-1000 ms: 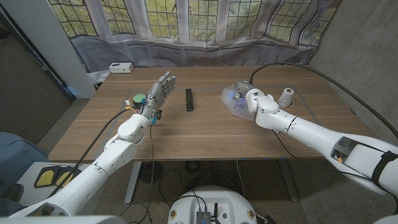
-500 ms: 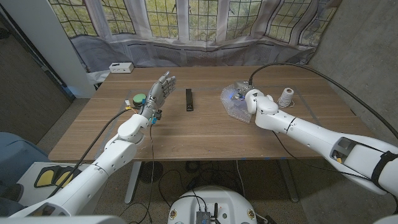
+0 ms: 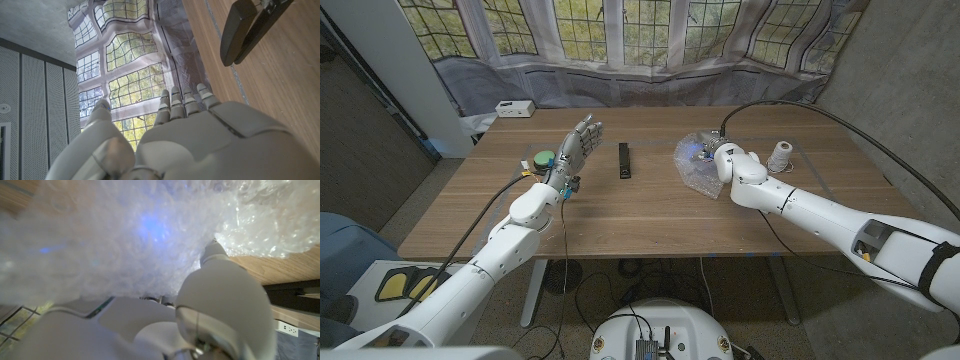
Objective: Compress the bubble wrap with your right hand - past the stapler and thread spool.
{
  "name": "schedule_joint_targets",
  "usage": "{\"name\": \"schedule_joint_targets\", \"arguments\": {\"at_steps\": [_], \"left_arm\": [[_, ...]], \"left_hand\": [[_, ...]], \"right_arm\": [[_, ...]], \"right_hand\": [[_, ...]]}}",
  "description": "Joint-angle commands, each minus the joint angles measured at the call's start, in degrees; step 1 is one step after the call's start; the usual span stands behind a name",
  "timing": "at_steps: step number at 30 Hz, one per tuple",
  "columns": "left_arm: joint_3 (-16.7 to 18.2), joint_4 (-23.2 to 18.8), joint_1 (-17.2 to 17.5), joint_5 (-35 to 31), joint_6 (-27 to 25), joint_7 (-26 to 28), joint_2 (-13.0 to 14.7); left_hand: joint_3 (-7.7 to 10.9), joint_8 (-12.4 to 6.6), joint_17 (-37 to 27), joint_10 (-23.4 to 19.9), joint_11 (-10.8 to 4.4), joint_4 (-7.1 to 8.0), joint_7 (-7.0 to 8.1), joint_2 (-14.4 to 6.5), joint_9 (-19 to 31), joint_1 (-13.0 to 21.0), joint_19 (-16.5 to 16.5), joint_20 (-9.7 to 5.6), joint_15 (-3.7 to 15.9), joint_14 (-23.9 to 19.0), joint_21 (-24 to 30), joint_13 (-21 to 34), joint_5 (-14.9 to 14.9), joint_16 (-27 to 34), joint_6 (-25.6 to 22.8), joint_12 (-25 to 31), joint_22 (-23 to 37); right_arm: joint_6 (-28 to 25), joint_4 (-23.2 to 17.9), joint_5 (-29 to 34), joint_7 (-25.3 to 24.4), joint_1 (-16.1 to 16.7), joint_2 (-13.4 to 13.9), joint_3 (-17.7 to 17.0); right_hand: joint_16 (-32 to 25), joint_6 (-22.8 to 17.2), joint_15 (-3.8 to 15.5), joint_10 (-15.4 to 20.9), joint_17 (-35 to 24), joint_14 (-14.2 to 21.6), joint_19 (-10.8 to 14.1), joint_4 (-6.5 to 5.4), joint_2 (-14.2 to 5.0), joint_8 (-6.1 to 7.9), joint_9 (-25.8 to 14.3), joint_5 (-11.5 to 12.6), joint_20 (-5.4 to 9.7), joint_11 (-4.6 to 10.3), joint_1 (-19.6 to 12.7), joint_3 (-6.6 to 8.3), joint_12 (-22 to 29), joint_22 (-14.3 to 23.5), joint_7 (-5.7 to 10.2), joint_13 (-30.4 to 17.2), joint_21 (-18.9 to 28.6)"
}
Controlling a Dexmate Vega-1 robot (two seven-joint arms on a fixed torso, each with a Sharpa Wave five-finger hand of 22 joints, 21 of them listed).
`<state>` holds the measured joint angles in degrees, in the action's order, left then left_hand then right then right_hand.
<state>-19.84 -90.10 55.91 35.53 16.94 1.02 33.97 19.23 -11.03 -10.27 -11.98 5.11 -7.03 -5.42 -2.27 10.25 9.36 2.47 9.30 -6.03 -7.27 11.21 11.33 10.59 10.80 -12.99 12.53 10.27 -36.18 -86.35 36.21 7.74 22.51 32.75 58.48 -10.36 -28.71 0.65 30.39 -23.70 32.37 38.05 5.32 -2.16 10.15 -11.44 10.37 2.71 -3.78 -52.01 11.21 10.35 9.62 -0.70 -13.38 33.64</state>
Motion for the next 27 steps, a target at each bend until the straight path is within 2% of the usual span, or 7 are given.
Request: {"name": "schedule_joint_targets", "arguments": {"at_steps": [1,4,7,9,13,22,27], "left_arm": [[-0.3,-0.2,-0.2,0.3,-1.2,0.0,0.0],[-0.5,-0.3,-0.2,0.2,-1.5,0.0,0.1],[-0.5,-0.4,-0.1,0.2,-1.6,0.1,0.2],[-0.4,-0.6,0.0,0.1,-1.7,0.2,0.3],[-0.3,-0.9,0.2,0.3,-2.0,0.3,0.5],[-0.4,-1.0,0.3,0.6,-2.3,0.1,0.6],[-0.4,-0.8,0.2,0.5,-2.1,-0.1,0.5]], "left_hand": [[0.39,0.06,-0.1,-0.7,0.17,-0.23,0.03,-0.3,0.2,0.3,0.3,0.26,-0.02,-0.8,0.3,0.1,-0.1,0.2,-0.4,0.0,0.2],[0.4,0.03,-0.1,-0.8,0.17,-0.22,0.07,-0.3,0.2,0.3,0.3,0.33,0.0,-0.8,0.3,0.1,-0.1,0.2,-0.5,0.0,0.2],[0.42,0.02,-0.1,-1.0,0.13,-0.22,0.05,-0.3,0.2,0.3,0.3,0.35,0.0,-0.8,0.3,0.1,-0.1,0.2,-0.5,0.1,0.2],[0.42,0.01,-0.1,-1.0,0.02,-0.22,0.07,-0.3,0.2,0.3,0.3,0.4,0.02,-0.9,0.3,0.1,-0.1,0.2,-0.6,0.1,0.2],[0.44,-0.01,-0.1,-1.0,-0.14,-0.21,0.15,-0.4,0.2,0.3,0.3,0.51,0.05,-1.0,0.3,0.1,-0.1,0.2,-0.7,0.1,0.2],[0.48,-0.02,-0.1,-1.0,-0.03,-0.21,0.12,-0.4,0.2,0.3,0.4,0.52,0.06,-1.2,0.4,0.1,-0.1,0.3,-0.8,0.1,0.2],[0.5,-0.01,-0.1,-1.1,0.14,-0.2,0.08,-0.5,0.2,0.4,0.4,0.53,0.05,-1.3,0.4,0.1,-0.1,0.3,-0.8,0.1,0.2]], "right_arm": [[-0.9,-1.2,1.0,0.3,0.6,0.5,0.1],[-1.3,-1.6,2.0,0.0,0.7,0.7,0.4],[-1.2,-2.1,1.6,-0.6,1.3,0.9,-0.3],[-1.4,-2.4,1.8,-1.0,1.6,1.0,-0.5],[-1.2,-3.0,1.9,-1.8,2.2,1.2,-0.9],[-1.1,-5.6,2.3,-2.7,3.3,2.1,-2.1],[1.0,-8.0,-0.2,-5.6,5.5,2.9,-5.2]], "right_hand": [[0.1,5.4,-1.45,-5.0,1.0,-5.2,-3.1,0.11,0.28,-0.25,0.0,0.6,-1.43,-0.54,1.9,-0.27,-0.1,0.0,-0.85,0.2,-2.8],[0.3,6.7,-2.23,-8.0,1.7,-9.0,-6.0,0.37,0.58,0.2,0.1,0.8,-2.38,-1.0,2.5,-0.25,-0.1,0.0,-0.95,0.4,-5.0],[0.1,7.9,-3.31,-11.5,2.5,-13.8,-9.0,-0.96,0.72,0.58,0.1,0.8,-3.51,-1.03,6.4,-1.26,0.1,0.1,-0.27,0.8,-7.7],[0.1,8.9,-3.77,-14.0,3.2,-16.9,-11.6,-1.42,0.69,0.62,0.1,0.9,-5.73,-1.55,8.3,-1.63,0.0,0.1,0.36,1.0,-9.8],[0.2,8.9,-4.39,-17.7,4.0,-20.6,-14.1,-1.81,0.57,0.84,0.2,1.0,-6.09,-1.88,10.2,-1.92,-0.1,0.1,1.16,1.2,-12.0],[-0.2,10.2,-4.59,-19.4,4.4,-22.6,-16.4,-2.69,-0.4,0.48,0.2,0.9,-5.84,-1.98,12.4,-2.08,0.2,0.2,1.41,1.4,-13.8],[-0.4,11.6,-4.49,-19.2,4.6,-22.6,-16.4,-2.72,-0.49,0.1,0.2,0.9,-5.6,-1.75,12.7,-2.08,0.5,0.2,1.12,1.4,-14.2]]}}
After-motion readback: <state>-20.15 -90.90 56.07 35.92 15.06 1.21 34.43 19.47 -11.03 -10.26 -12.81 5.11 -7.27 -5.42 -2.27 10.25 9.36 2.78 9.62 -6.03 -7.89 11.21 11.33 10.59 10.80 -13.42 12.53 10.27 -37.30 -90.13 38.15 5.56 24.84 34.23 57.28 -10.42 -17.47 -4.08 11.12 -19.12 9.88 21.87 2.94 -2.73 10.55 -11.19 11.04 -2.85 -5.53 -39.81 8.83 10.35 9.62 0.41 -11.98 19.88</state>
